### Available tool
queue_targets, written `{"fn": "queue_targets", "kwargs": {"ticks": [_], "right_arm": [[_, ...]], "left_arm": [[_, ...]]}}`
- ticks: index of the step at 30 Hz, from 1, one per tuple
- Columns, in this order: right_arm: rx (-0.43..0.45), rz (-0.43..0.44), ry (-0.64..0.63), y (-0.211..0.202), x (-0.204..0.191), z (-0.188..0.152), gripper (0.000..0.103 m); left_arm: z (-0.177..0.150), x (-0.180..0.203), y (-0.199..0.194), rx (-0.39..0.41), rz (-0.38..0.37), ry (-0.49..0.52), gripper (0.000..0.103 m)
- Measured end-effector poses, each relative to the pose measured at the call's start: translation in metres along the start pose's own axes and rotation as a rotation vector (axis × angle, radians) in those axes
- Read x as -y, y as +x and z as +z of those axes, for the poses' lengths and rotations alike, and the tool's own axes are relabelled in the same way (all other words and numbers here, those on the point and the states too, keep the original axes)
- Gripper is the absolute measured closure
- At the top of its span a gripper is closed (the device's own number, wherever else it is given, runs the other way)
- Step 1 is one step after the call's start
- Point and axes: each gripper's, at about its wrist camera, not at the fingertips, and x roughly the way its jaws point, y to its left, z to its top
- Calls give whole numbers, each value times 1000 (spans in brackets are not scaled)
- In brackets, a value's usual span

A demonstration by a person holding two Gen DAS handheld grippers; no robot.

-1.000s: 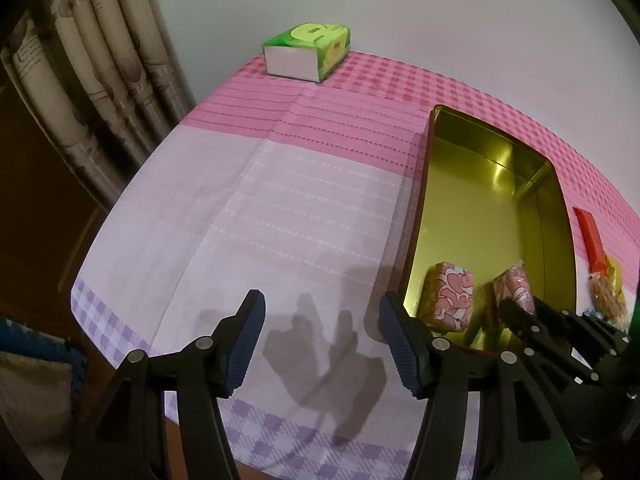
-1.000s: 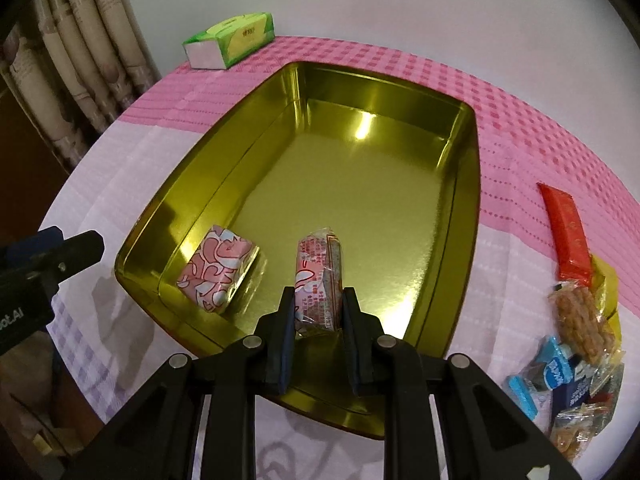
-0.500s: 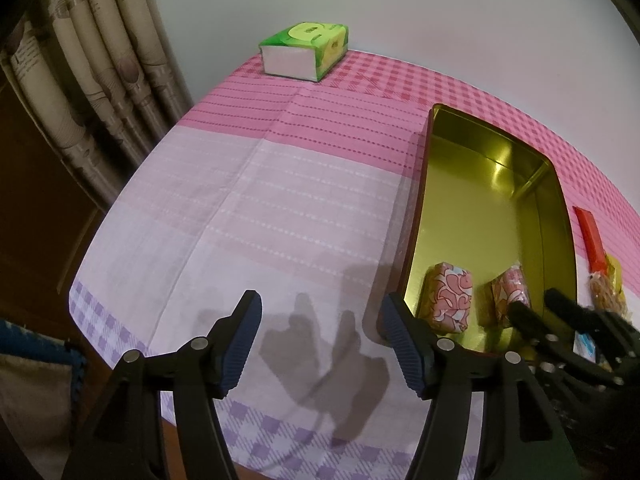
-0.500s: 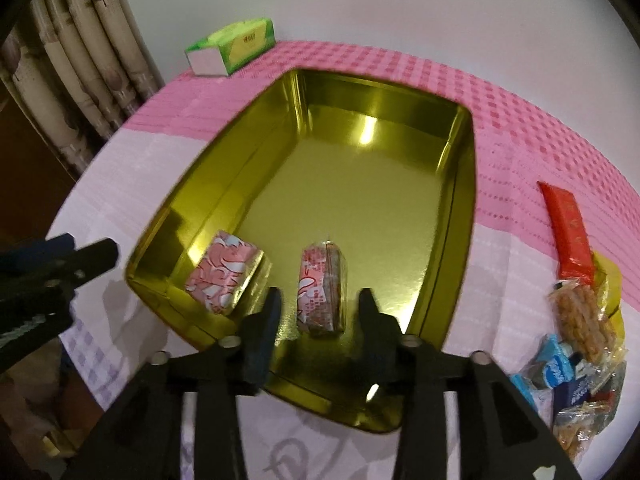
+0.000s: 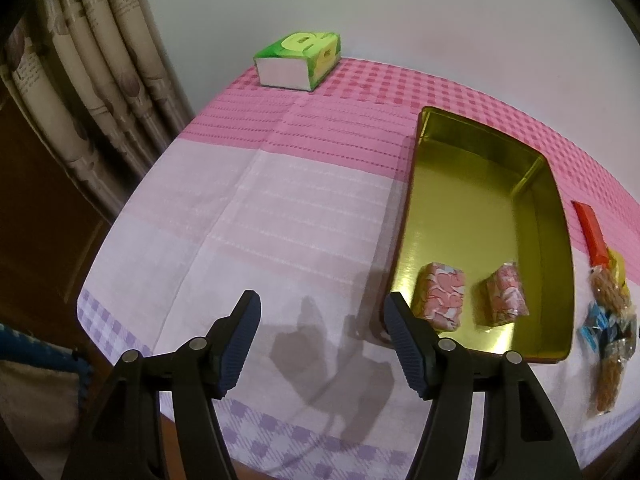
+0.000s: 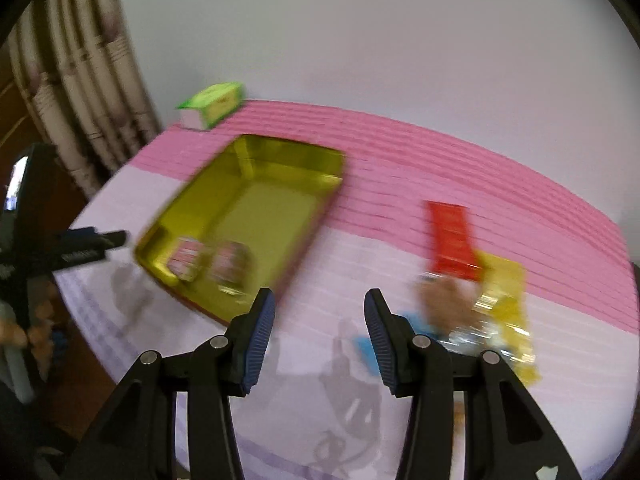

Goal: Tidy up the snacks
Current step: 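Grasp the dark green seaweed block with the right tool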

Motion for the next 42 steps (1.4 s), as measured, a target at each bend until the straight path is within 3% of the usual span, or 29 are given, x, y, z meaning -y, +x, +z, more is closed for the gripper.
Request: {"fn": "queue_targets", "kwargs": {"ticks": [5,10,14,22,30,32,42], "right_arm": [[-32,-95,83,-11,74,-30,59],[-75,-127,95,-6,112,-58,59],[-91,-112,85,6,117,-71,59],[-93,-59,66,21,117,-75,59],[-115,-32,57,45,115,-72,61],[-119,-20,58,48,115,-73,69],[-112,-36,80,35,127,-86,70]], "left_arm": [[-3,15,-12,37,-13,17,38],[-7,40,-27,65,-41,91,38],[-18,66,-39,46,-104,133,38],[-51,113,-41,-21,-153,202,37],[-73,154,-34,-71,-175,237,37],[-76,161,-34,-76,-174,244,37],[-84,199,-36,-111,-213,272,37]]}}
